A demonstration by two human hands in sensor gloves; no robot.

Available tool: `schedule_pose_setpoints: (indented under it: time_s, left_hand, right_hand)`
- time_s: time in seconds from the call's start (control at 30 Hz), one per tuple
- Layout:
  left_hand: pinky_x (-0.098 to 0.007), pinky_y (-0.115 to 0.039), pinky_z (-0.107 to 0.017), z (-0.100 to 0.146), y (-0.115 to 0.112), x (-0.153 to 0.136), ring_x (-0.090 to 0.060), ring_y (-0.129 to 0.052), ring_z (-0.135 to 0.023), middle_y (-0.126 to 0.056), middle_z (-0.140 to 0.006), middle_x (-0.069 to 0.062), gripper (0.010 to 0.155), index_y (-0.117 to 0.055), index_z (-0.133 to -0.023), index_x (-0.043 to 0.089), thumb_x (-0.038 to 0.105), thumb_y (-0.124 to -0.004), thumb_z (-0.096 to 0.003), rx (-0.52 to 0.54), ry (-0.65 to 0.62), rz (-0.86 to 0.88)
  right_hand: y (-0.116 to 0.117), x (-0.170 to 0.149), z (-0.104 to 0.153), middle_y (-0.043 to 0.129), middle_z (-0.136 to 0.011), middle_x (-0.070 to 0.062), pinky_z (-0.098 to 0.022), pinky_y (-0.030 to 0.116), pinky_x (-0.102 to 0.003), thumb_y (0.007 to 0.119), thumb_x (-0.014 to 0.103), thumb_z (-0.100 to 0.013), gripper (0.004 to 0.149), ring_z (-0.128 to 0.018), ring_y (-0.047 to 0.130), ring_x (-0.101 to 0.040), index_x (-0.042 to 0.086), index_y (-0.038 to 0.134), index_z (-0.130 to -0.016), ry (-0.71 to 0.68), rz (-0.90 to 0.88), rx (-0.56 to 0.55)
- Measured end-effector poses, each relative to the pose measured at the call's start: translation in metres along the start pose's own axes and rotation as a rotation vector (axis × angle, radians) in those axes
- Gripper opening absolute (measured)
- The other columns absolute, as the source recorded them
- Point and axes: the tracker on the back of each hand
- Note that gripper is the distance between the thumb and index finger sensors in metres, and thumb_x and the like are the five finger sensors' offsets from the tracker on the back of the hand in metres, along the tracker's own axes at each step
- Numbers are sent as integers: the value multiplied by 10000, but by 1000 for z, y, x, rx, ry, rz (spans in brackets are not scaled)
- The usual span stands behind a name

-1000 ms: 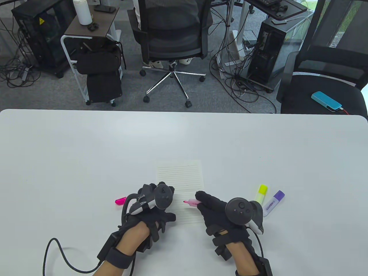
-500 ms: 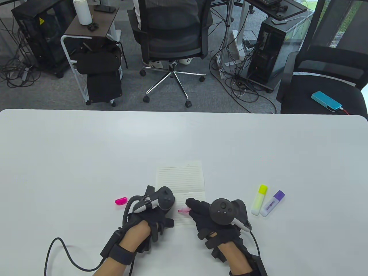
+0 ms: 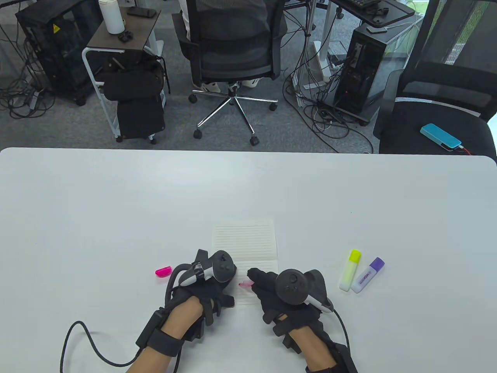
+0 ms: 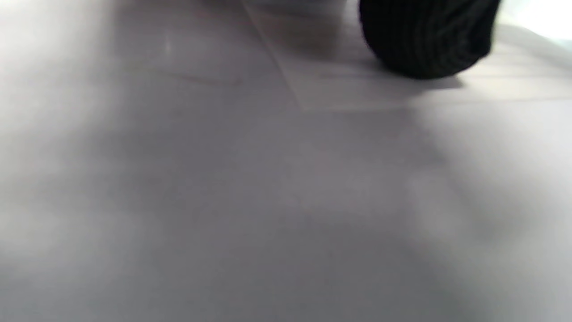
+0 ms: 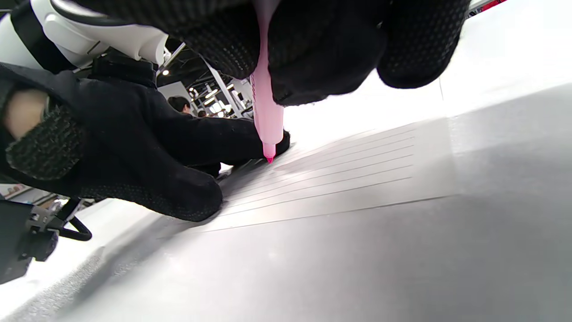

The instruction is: Apply highlighter ink on paper

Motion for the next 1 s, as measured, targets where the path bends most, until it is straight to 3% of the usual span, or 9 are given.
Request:
schedule_pose_setpoints:
  time_s: [0.33,0.57,0.8,1.0]
  left_hand:
    - [-592,-351,-748,0,1,0,-333,-255,-1042,-128,-1139,32,842,-305,-1065,373,556,-788,-400,4,-2,3]
    - [-591,-349,-748,0,1,0,-330,-253,-1043,-127,-1137,34,841,-304,-1064,373,554,-789,-400,3,0,5]
    - [-592,-349,-748,0,1,0,-331,-253,-1043,-128,-1138,33,842,-304,-1064,374,551,-791,-401,3,0,6]
    - [-591,-347,-748,0,1,0,-329,-249,-1043,-125,-1137,36,841,-302,-1063,375,553,-789,-401,0,0,6]
  right_hand:
    - [-5,5,1,914,-738,-181,-571,762,-558,793,293,-631,420,-377,922,-265,188,723,-1031,17,-3,69]
    - [-5,1,2,899,-764,-175,-582,752,-561,776,300,-641,429,-401,920,-267,192,700,-1050,20,-9,1]
    - [1,4,-1,885,-800,-166,-594,744,-565,764,302,-649,431,-436,924,-273,211,682,-1063,32,24,17]
    - [-9,1,2,900,-779,-166,-586,751,-561,774,301,-643,427,-414,924,-268,204,700,-1052,82,78,-6]
Point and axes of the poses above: the tracker on the back of each hand, its own x axis roughly to the thumb side, its own z axis roughly from the fingertips to the wrist, y = z × x
